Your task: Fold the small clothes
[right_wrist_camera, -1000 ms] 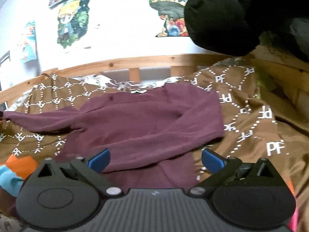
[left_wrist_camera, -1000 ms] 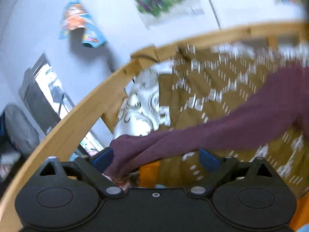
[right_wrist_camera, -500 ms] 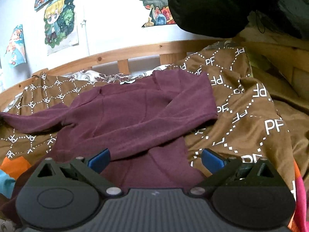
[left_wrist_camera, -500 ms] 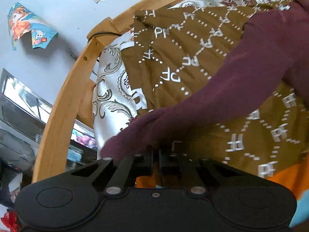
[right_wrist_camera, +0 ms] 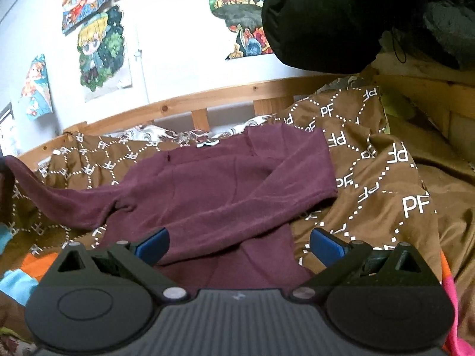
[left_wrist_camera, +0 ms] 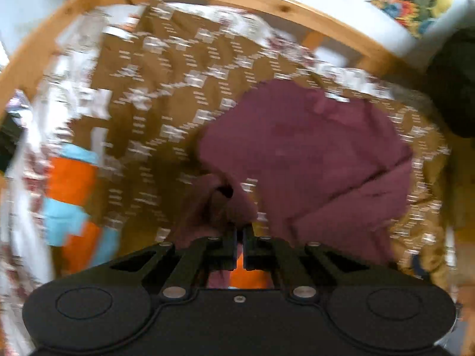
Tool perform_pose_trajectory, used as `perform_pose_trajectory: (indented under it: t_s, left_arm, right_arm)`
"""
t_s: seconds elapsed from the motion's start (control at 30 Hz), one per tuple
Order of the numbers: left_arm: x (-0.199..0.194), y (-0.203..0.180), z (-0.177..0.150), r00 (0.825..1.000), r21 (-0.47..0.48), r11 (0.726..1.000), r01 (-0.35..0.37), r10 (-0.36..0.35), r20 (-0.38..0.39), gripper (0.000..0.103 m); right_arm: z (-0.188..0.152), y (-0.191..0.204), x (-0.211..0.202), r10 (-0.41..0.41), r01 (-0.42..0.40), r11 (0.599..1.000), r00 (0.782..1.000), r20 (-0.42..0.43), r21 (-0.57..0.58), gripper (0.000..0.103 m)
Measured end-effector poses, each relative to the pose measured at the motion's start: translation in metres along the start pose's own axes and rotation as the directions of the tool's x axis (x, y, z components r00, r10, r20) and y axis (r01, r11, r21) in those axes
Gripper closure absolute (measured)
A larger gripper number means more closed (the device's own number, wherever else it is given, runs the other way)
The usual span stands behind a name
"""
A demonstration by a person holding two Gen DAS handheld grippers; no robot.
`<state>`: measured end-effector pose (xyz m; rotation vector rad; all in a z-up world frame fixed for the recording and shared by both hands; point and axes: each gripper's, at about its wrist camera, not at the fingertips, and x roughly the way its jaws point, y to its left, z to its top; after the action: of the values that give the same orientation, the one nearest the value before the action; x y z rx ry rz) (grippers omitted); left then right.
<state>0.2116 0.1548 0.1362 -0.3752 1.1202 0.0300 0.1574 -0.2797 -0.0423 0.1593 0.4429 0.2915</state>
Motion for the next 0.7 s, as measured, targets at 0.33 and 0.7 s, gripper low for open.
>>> perform_pose_trajectory:
  t_s: [0.33, 0.7]
  left_arm:
    - [0.075, -0.109, -0.015, 0.965, 0.135, 0.965, 0.225, -0.201, -0.17, 0.101]
    - [0.171, -0.149, -0.007, 0.94, 0.105, 0.946, 0.307, -0.285, -0.187, 0.098]
  right_arm:
    - [0.002, 0.009, -0.001, 0.168, -0.169, 0.986, 0.985, -0.043, -0.005, 0.0]
    - [-0.002, -0.005, 0.008, 0.271, -0.265, 0.962, 0.955, -0.121, 0.063, 0.0]
